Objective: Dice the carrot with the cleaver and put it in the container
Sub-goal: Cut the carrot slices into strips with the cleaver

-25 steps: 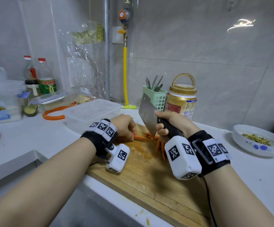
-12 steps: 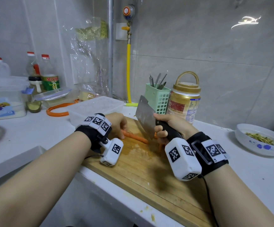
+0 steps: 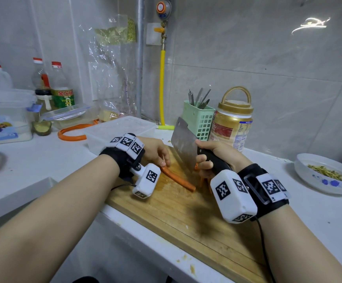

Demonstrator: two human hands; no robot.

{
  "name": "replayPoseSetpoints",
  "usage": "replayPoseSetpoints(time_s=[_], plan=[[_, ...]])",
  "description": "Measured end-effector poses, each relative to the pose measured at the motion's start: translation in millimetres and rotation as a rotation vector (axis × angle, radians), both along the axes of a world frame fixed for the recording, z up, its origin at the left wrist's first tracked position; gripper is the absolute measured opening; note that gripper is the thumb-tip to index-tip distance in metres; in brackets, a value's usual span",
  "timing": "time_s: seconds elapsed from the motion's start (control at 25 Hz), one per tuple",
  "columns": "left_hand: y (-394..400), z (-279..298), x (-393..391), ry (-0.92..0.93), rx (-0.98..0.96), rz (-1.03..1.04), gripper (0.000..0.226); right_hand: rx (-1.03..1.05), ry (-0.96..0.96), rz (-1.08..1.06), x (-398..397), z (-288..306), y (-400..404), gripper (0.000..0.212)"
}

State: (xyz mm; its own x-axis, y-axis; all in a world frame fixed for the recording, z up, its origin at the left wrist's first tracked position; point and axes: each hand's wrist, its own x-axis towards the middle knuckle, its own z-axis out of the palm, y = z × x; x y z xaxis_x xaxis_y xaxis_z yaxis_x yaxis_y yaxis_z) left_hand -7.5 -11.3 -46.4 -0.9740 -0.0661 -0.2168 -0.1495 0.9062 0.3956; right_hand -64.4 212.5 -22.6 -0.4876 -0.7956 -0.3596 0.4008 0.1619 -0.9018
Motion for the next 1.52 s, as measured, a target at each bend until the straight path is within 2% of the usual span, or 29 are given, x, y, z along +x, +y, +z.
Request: replayPoseSetpoints(time_s=[0.2, 0.32, 0.44, 0.52, 0.76, 1.0, 1.28, 1.52], plan=[[-1, -12, 2, 0.169, 0.075, 0.172, 0.014, -0.029, 0.003, -0.008, 6, 0, -3, 0.025], [-4, -18, 11, 0.175, 0.280, 0.336, 0.020, -0.035, -0.012, -0.009, 10, 2, -5, 0.026], [9, -20, 17, 0.170, 0.530, 0.487, 0.012, -0.009, -0.004, 0.026, 13, 4, -5, 0.028], [21, -18, 17, 0.165, 0.611, 0.534, 0.013, 0.004, 0.003, 0.050, 15, 5, -5, 0.027], [44, -9, 21, 0.169, 0.554, 0.620, 0.022, 0.038, -0.009, 0.073, 16, 6, -4, 0.027], [52, -11, 21, 0.057, 0.430, 0.669, 0.031, 0.041, -0.004, 0.083, 16, 7, -3, 0.027], [53, -7, 25, 0.205, 0.626, 0.703, 0.022, 0.022, 0.008, 0.087, 15, 9, -2, 0.027], [45, -12, 27, 0.213, 0.661, 0.728, 0.024, 0.004, -0.008, 0.080, 20, 0, -7, 0.029]])
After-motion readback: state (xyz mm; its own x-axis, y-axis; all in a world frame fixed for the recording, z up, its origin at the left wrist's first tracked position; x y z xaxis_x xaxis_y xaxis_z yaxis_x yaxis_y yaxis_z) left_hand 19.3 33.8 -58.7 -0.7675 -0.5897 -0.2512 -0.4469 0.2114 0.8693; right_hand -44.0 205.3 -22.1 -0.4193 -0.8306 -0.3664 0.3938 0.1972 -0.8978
